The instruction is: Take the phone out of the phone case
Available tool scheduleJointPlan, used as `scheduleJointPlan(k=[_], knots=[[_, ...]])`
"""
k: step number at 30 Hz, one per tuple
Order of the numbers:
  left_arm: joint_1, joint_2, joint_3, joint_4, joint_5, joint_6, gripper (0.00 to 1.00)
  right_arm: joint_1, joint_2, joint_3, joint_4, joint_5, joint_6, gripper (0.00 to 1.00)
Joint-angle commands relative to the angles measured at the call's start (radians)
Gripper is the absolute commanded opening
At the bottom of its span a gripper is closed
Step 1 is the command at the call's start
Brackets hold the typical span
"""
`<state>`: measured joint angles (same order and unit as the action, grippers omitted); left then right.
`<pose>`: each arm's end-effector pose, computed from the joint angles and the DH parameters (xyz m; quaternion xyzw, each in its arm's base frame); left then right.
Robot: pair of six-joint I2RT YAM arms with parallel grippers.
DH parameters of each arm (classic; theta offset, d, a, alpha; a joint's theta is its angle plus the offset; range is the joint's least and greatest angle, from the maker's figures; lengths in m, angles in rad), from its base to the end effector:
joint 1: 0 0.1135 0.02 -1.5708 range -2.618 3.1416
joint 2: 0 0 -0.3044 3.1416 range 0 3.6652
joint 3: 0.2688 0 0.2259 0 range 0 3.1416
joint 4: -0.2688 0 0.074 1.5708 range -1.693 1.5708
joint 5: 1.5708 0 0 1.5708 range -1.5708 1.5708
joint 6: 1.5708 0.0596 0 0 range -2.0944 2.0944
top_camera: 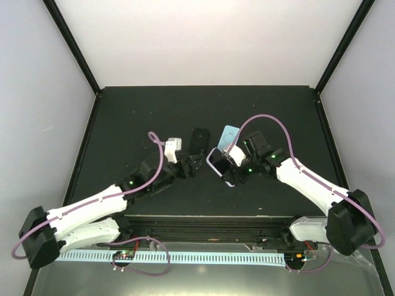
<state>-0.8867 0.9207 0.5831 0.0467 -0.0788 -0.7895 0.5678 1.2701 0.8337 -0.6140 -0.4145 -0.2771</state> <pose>0.1230 -0.1435 0.3020 0.0155 0.8017 -0.4224 0.4226 0.1696 0.1367 0.2550 -0.4360 0.8408 0.2332 0.2203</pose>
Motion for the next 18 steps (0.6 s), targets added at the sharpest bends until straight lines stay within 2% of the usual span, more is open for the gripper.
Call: scheduleJointPlan(k=[1, 5, 8, 16, 18], knots=[[-0.016, 0.137, 0.068, 0.153, -0.015, -0.026, 0.87, 0.003, -0.026, 0.033, 0.150, 0.001, 0.078, 0.46], [-0.022, 0.255, 0.130, 0.160, -0.038, -0.055, 0.85, 0.003, -0.032, 0.033, 0.154, 0.014, 0.089, 0.46], [-0.023, 0.326, 0.195, 0.156, 0.004, -0.055, 0.84, 0.003, -0.043, 0.030, 0.159, 0.034, 0.099, 0.47], [-0.019, 0.455, 0.251, 0.170, 0.044, -0.115, 0.53, 0.003, -0.059, 0.040, 0.181, 0.108, 0.146, 0.47], [-0.017, 0.478, 0.262, 0.170, 0.052, -0.129, 0.49, 0.003, -0.048, 0.045, 0.187, 0.131, 0.172, 0.45]])
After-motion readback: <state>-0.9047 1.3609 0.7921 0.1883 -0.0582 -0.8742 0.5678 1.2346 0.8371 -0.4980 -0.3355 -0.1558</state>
